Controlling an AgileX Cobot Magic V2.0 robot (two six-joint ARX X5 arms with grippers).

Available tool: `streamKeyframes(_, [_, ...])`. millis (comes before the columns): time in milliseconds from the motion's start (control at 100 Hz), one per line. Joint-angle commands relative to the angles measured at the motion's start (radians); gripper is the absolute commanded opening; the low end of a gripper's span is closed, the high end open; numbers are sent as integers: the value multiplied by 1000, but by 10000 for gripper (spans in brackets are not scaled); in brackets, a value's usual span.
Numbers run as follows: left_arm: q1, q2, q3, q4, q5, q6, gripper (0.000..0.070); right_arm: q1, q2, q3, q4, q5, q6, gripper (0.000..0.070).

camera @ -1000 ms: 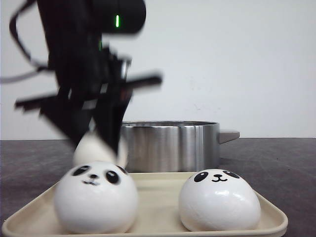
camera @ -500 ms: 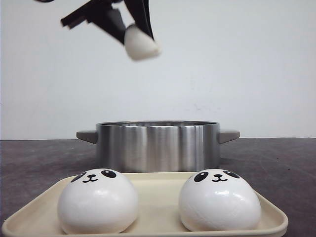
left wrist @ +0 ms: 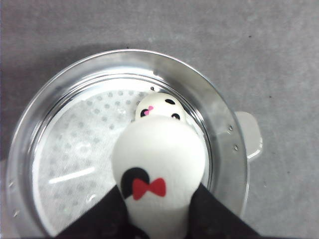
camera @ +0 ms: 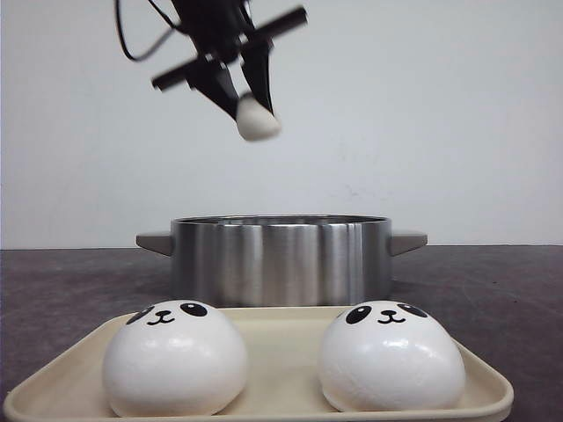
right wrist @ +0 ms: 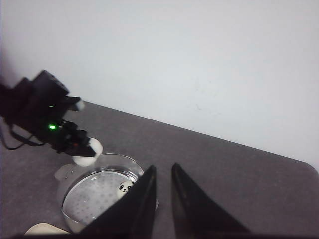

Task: Steam buns
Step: 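Lift the bun with the left gripper and lower it into the steamer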

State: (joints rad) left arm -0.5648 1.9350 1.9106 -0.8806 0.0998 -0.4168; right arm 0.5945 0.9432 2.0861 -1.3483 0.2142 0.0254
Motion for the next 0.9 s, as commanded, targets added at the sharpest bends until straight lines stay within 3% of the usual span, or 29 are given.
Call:
streamKeyframes(0, [-4, 56, 47, -3, 6, 13, 2, 6, 8, 22, -59, 4, -7, 51])
streamKeyframes(890, [54, 279, 91, 26, -29, 20, 2, 6, 8, 22, -69, 4, -2, 51])
